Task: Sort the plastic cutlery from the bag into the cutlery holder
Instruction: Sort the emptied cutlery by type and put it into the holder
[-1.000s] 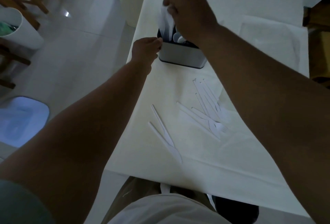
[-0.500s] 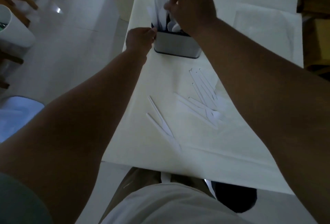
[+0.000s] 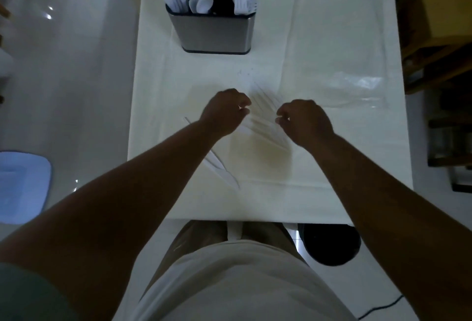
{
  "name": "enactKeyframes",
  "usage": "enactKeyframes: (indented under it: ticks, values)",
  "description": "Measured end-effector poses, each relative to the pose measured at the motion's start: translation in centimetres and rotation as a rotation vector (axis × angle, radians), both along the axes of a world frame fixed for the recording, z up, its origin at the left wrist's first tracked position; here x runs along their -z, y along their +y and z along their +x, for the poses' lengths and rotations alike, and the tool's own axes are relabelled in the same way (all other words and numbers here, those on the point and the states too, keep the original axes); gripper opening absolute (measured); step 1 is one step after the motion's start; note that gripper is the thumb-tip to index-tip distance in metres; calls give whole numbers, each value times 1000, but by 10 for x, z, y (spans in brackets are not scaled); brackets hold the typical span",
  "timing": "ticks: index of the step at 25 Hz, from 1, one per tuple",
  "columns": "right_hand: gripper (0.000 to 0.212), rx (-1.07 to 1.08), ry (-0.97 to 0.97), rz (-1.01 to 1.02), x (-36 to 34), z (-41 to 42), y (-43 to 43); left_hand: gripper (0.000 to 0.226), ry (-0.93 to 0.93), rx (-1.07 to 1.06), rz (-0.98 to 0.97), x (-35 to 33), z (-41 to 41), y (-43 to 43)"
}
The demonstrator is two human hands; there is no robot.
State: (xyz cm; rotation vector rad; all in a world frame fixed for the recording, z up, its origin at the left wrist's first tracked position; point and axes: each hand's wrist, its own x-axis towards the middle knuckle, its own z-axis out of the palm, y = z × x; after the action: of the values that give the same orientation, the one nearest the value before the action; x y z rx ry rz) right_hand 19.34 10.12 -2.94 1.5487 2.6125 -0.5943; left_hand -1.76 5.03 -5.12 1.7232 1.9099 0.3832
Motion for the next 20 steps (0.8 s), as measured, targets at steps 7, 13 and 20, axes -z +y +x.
enactKeyframes:
  ticks: [7,13,20]
  values:
    - [10,-61,50,130,33,21,-28,26,207,163,-20,12,34,1]
    - [28,360,439,-153,2,17,-4,18,113,85,24,6,28,1]
    - [10,413,642,-459,-30,-31,7,2,-596,-253,-180,-8,16,-9]
